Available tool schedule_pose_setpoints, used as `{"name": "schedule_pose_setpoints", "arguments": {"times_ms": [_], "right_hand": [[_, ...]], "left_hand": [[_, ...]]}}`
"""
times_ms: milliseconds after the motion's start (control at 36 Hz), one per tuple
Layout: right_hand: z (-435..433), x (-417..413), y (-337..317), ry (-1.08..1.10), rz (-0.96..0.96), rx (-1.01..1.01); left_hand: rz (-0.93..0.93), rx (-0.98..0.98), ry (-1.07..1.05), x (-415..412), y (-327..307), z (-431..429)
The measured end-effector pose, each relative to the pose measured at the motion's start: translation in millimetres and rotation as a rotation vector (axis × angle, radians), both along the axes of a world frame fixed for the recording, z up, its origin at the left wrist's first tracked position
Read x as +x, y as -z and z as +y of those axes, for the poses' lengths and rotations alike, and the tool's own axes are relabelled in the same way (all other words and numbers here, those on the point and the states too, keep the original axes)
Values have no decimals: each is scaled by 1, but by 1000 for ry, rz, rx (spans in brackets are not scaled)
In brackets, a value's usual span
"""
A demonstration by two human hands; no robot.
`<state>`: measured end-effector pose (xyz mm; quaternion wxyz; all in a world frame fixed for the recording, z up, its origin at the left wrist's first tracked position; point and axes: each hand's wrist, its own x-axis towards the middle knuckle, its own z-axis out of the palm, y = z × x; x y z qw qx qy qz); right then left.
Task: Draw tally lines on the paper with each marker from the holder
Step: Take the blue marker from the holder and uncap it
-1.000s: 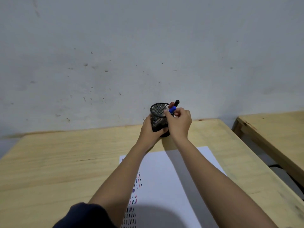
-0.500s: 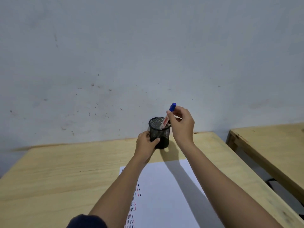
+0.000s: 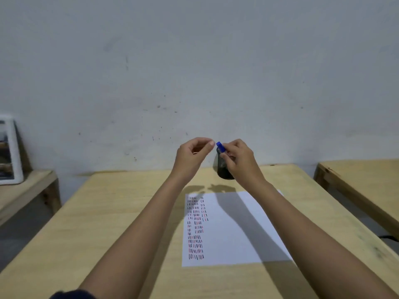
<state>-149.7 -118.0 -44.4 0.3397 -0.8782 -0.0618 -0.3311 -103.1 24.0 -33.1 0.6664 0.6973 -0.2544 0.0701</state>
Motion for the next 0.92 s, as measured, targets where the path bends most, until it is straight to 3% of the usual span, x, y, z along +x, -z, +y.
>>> {"name": "schedule_pose_setpoints", "arguments": {"times_ms": [250, 472, 556, 667, 917], "right_hand": [[11, -14, 14, -39, 59, -188], [-2, -28, 22, 29, 235, -101], [-11, -40, 25, -15, 347, 114], [-19, -51, 27, -121, 354, 399], [-21, -54, 49, -185, 308, 1158]], "left_hand": [[-27, 127, -73, -25, 17, 10], [49, 45, -139, -35, 20, 9], [114, -35, -162, -33, 21, 15], [193, -118, -137, -35, 27, 20], [332, -87, 62, -39, 48, 25]]}}
